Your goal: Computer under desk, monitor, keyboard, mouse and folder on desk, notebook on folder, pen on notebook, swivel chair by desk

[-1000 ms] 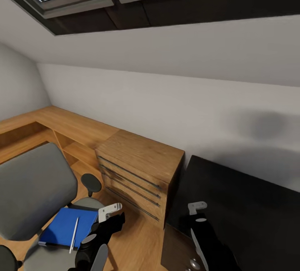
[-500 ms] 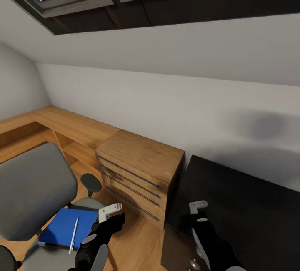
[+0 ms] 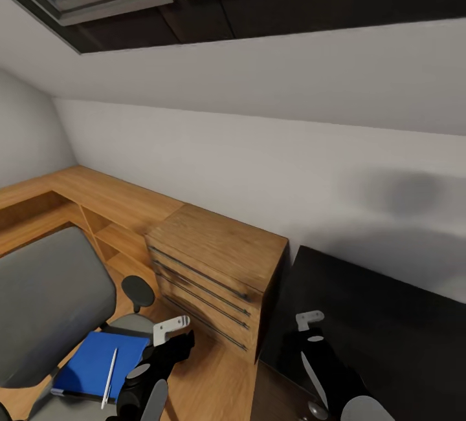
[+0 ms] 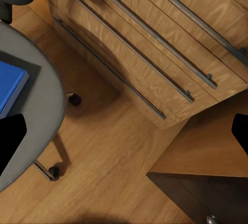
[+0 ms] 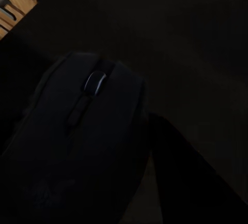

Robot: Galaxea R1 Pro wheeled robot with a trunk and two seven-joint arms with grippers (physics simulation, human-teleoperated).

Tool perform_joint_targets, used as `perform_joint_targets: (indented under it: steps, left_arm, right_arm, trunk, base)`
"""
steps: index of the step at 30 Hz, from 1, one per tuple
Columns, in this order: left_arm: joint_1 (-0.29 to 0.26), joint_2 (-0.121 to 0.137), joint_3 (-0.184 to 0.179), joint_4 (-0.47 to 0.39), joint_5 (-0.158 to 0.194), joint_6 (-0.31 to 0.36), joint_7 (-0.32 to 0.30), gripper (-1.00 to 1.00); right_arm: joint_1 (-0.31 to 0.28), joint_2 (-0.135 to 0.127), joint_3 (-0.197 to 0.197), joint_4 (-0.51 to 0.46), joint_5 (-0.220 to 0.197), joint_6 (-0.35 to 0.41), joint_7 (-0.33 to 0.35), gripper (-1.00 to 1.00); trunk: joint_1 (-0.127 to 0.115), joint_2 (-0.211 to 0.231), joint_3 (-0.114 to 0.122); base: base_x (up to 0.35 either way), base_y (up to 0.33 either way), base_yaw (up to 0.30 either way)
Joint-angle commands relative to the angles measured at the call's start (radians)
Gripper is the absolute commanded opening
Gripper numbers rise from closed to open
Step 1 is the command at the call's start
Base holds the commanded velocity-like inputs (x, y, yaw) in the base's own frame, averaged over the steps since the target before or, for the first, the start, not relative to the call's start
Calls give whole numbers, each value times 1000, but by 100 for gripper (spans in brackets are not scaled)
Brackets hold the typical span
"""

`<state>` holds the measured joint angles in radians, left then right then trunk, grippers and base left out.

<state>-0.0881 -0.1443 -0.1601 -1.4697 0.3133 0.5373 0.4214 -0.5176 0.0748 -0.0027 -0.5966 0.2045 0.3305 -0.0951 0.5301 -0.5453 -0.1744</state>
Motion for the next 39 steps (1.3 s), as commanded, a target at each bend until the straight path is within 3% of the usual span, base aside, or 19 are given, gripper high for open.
perform_joint_targets:
  steps: [1, 15, 31, 32, 39]
  left_arm:
    - [-1, 0, -1, -1, 10, 2, 10, 100]
    - [-1, 0, -2, -1, 12, 3, 10, 100]
    - [-1, 0, -2, 0, 12, 2, 10, 100]
    - [-1, 0, -2, 0, 12, 3, 10, 100]
    - [-1, 0, -2, 2, 12, 3, 10, 100]
  right_arm:
    - [-1, 0, 0, -1, 1, 6, -2, -100]
    - [-39, 3, 1, 82, -60, 6, 32, -100]
    - [-41, 6, 3, 84, -64, 7, 42, -100]
    - [-41, 5, 3, 84, -64, 6, 42, 100]
    - [-41, 4, 3, 82, -63, 3, 41, 100]
  trunk:
    - [0, -2, -2]
    - [0, -2, -2]
    - [0, -2, -2]
    - [0, -2, -2]
    - [0, -2, -2]
  base:
    - [6, 0, 0]
    - [1, 0, 0]
    - [0, 0, 0]
    - [0, 0, 0]
    - [0, 0, 0]
